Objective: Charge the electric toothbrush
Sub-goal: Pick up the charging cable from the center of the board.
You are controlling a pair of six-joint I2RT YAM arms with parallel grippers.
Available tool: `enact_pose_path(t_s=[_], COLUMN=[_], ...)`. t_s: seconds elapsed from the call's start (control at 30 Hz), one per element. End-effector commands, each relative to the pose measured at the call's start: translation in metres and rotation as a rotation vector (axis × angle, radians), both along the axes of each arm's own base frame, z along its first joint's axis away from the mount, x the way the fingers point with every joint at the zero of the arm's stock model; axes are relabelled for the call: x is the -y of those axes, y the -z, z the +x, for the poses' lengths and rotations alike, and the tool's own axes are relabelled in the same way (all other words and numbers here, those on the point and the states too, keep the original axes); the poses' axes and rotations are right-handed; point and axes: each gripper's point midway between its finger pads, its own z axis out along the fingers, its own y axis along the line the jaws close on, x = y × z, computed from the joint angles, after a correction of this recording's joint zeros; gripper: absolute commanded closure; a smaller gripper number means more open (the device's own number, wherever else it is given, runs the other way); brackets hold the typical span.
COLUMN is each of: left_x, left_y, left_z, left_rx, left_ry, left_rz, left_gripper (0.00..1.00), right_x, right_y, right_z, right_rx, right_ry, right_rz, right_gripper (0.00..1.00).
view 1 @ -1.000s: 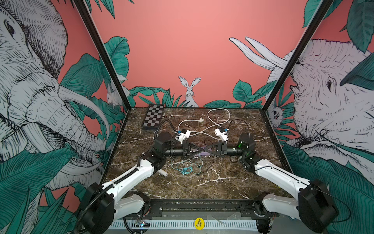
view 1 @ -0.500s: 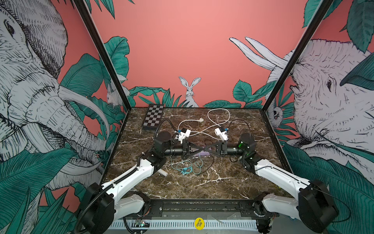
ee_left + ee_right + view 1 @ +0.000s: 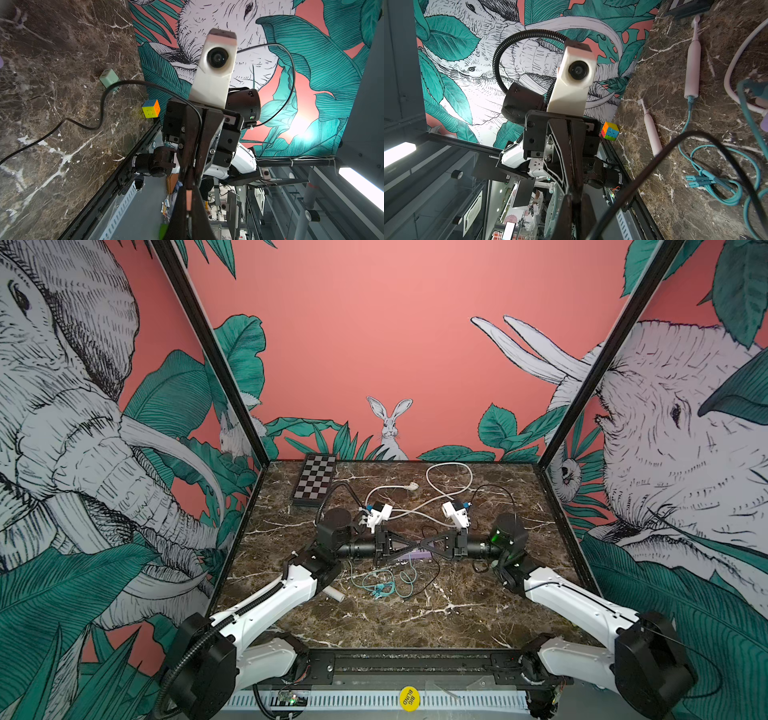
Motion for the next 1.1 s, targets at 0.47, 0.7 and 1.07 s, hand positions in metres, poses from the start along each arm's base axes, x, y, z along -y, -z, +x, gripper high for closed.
enact_pose_path(t_s=[0.47,0.7,1.07], left_x=[-0.018,-0.04,-0.04], left_y=[-0.021,-0.025,-0.004], left_z=[0.006,-0.002,0.0], left_rx=[0.141,0.283,0.261], left_ry=[-0.058,-0.1,-0.11], left_rz=[0.144,0.281,0.297], left_gripper=[0.1,0.06,0.07], right_x=[0.042,0.13,0.279], right_y=[0.011,0.048,0.107], right_z=[0.041,0.081,0.119], right_rx=[0.044,0.031,-0.162], right_ry=[0.232,0.561,1.075], right_rz=[-0.078,-0.454,-0.667], right_gripper=[1.0,1.0,1.0])
